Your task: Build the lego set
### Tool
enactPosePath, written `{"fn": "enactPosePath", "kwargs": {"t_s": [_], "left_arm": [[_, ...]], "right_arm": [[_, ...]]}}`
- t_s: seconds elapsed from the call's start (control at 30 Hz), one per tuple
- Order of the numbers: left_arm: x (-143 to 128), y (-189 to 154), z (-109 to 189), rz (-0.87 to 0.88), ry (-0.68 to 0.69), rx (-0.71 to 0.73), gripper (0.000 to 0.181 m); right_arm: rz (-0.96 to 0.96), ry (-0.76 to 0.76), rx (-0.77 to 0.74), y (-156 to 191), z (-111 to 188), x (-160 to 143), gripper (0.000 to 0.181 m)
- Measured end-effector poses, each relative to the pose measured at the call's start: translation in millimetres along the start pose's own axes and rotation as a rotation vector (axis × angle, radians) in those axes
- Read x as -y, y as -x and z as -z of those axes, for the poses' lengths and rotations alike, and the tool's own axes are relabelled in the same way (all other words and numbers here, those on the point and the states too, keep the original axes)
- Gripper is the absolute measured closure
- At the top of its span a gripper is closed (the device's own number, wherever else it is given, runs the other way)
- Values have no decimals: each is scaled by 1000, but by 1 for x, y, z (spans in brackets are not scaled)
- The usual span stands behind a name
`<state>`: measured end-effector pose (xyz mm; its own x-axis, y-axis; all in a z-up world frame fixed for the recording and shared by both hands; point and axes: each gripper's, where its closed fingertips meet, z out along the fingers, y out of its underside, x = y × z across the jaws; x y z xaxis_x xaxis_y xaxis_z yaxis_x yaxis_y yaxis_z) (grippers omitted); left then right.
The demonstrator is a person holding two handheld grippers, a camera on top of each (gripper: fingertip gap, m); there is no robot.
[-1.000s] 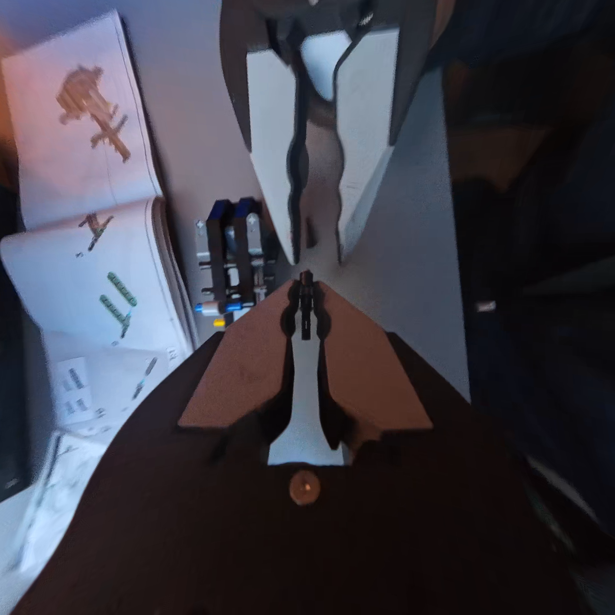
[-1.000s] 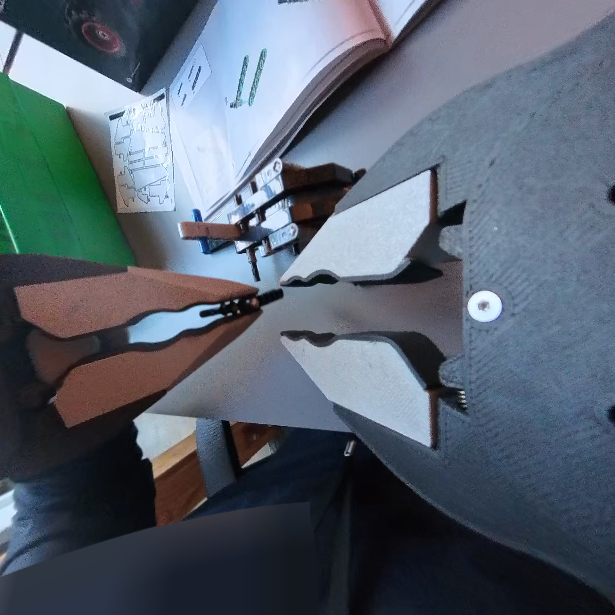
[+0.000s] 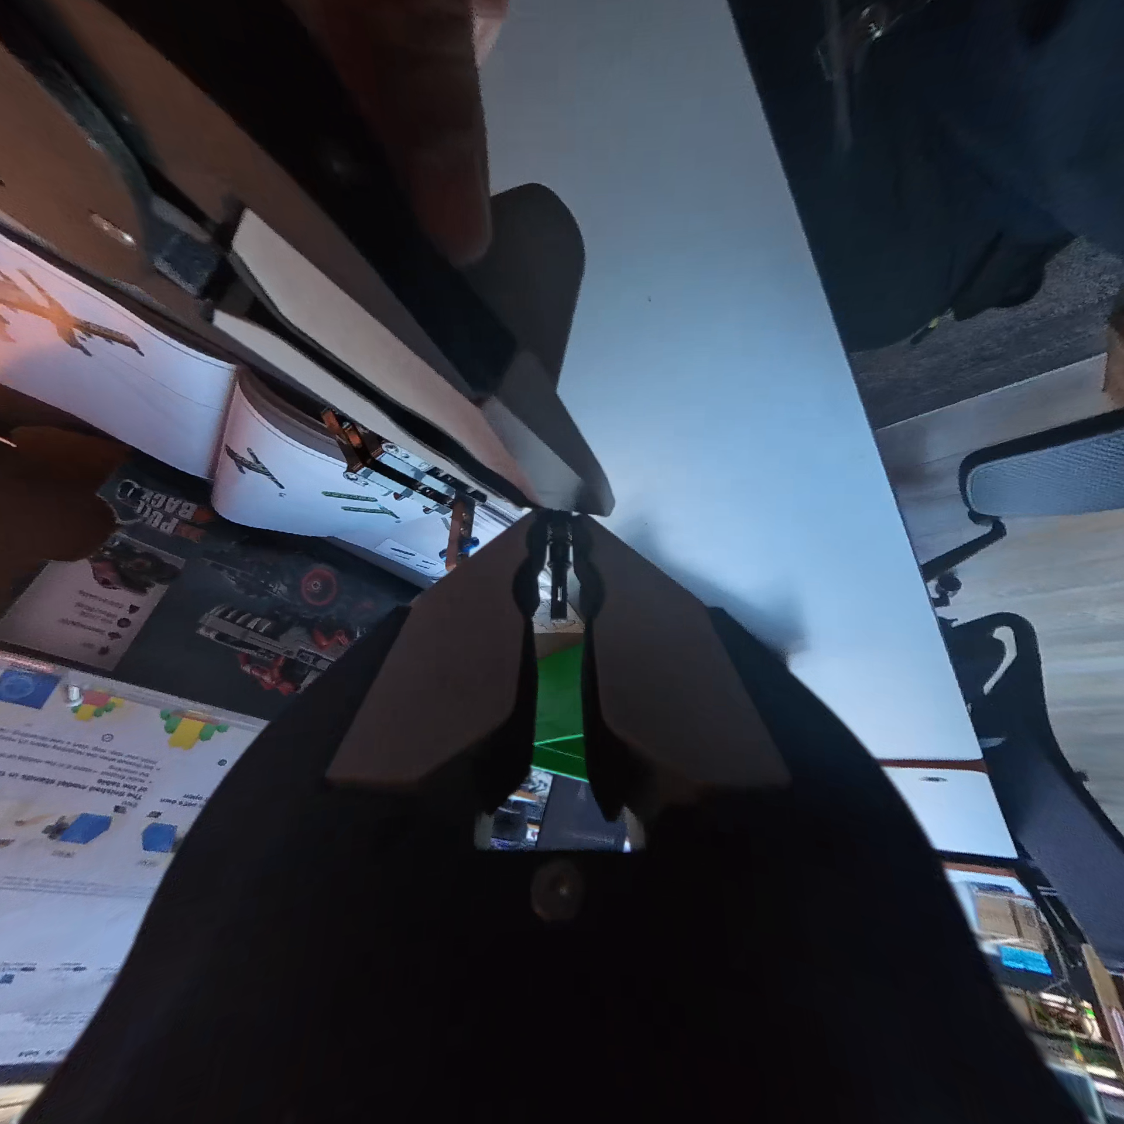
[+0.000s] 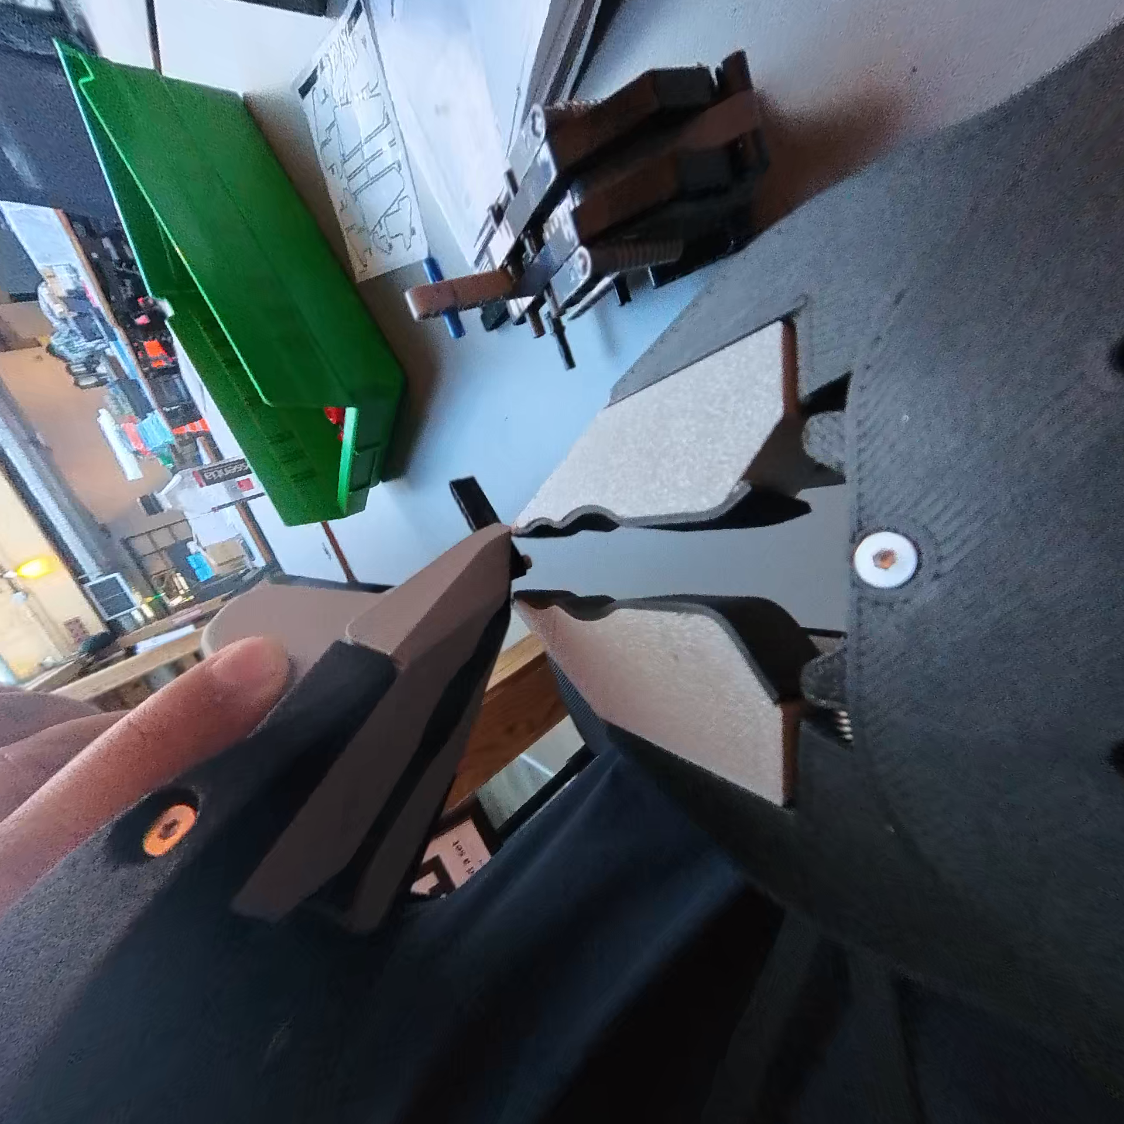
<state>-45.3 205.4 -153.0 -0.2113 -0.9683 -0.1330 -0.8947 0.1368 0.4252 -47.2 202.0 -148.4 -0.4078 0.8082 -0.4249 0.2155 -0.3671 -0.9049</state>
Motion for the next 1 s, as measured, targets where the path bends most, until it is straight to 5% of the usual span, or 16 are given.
{"fn": "enactPosePath", "kwargs": {"t_s": [0.03,0.33,0.53,0.73,0.83,0.9,1.0], "left_arm": [[0,-1,2,-9,8,-6,177],[-2,-16,13,-162,-41,-63,175],[-6,8,19,-261,-113,284,175],[-18,21,-1,-529,99,634,176],[-22,27,-17,-629,172,714,176],[-23,27,-25,-640,177,729,176],[-21,29,-33,-649,170,755,176]], "right_arm": [[-4,-14,2,0,1,2,167],[52,-65,5,7,9,9,148],[392,64,-166,6,16,3,123],[849,145,-251,11,40,24,107],[1087,170,-229,16,35,30,111],[1195,210,-185,18,27,27,131],[1242,312,-128,9,12,19,136]]}}
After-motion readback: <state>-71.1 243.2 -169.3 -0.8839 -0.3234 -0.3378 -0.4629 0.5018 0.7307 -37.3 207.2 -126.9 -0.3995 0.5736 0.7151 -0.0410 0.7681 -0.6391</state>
